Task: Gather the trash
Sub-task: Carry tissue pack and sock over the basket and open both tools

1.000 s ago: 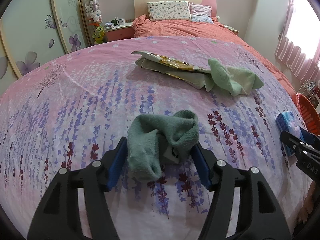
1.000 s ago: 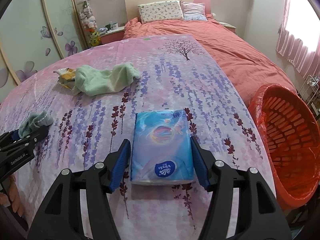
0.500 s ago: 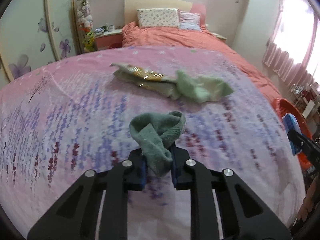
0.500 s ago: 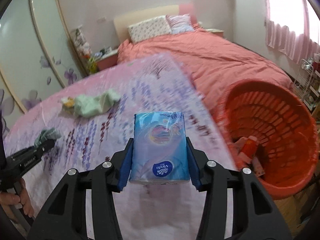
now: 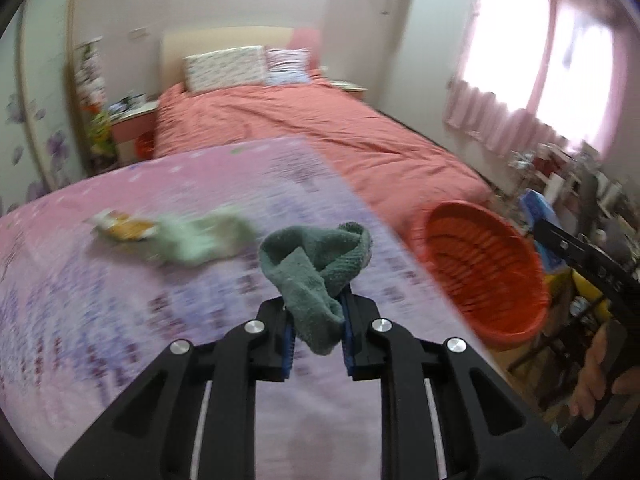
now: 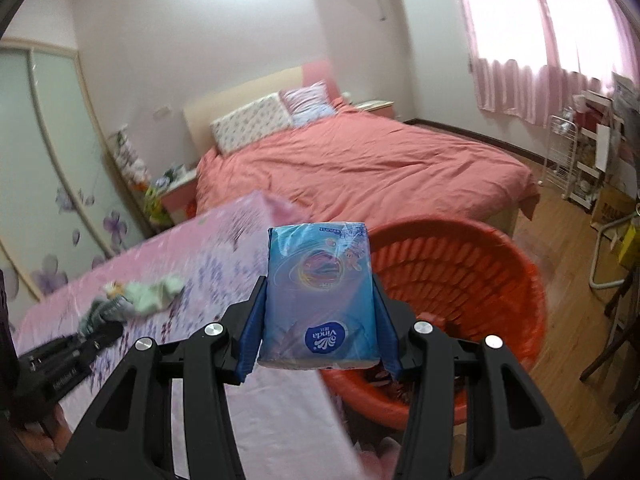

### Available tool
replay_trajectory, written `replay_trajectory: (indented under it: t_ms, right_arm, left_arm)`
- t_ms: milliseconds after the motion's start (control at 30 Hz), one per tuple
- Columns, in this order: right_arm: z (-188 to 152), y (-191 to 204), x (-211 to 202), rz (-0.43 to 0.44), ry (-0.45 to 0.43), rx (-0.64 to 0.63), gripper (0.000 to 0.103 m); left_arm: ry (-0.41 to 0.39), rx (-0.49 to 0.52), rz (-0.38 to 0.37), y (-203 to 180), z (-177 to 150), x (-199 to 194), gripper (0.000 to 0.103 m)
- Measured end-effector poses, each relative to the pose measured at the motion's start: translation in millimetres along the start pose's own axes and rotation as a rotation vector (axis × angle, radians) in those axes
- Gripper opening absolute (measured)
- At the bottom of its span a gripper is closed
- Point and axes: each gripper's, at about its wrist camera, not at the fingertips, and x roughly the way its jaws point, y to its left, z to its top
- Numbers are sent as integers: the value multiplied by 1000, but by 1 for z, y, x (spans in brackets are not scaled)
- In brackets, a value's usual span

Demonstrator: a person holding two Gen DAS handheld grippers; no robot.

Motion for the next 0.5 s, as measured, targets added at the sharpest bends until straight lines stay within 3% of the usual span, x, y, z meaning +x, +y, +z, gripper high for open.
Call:
replay_trajectory:
  t_ms: [233,433,500]
  right_arm:
    - [16,-40,0,-29,-40,74,49]
    - [20,-72,19,-43,-32,144,50]
    - [21,-83,26,-36,-30,170,52]
  left_arm:
    - [9,98,-152,-87,19,26,19]
    - [60,146,-213,-138,25,68,20]
    - [70,160,-216,-150,27,83,28]
